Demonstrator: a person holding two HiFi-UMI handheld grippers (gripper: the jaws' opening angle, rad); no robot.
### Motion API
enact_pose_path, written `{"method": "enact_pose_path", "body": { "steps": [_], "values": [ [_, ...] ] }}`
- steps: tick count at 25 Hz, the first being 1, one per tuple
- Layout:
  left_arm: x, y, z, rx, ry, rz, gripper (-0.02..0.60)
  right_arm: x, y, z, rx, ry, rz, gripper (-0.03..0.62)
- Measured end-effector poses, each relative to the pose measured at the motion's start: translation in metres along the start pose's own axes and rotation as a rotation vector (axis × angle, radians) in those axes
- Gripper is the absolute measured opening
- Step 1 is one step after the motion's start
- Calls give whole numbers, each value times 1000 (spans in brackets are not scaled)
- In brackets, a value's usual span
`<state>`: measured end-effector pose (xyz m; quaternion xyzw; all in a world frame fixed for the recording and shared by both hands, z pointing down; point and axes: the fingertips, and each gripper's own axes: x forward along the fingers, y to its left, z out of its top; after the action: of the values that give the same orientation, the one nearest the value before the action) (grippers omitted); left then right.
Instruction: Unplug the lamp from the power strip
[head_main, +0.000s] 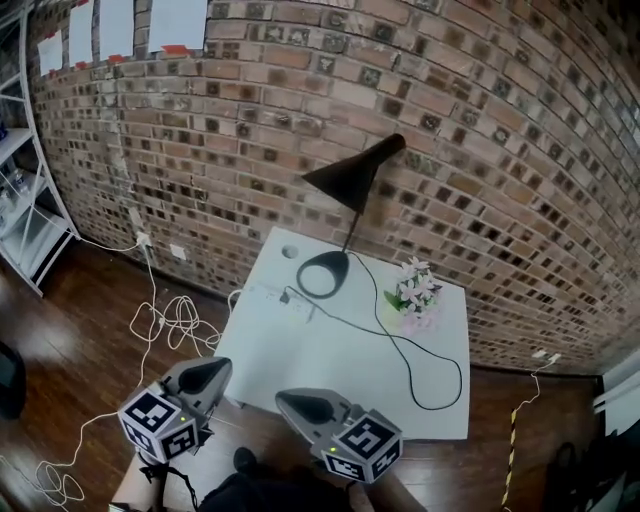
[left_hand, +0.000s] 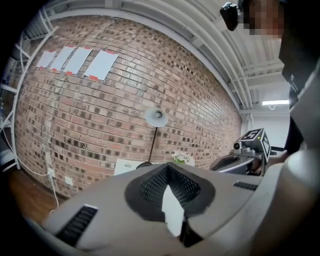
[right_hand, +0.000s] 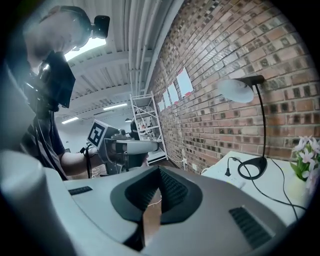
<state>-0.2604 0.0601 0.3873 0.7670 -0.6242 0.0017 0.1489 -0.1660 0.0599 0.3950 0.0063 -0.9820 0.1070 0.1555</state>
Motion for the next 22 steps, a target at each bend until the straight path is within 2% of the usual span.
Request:
{"method": "enact_pose_path", "body": {
  "steps": [5, 13, 22],
  "values": [
    [-9, 21, 2, -17, -19, -14, 15, 16, 4, 5, -22, 12, -44, -6],
    [-17, 42, -1, -35, -31, -12, 15, 33, 8, 9, -41, 44, -67, -6],
    [-22, 63, -8, -43, -7, 36, 15, 56, -3, 4, -62, 74, -44, -6]
  ]
}}
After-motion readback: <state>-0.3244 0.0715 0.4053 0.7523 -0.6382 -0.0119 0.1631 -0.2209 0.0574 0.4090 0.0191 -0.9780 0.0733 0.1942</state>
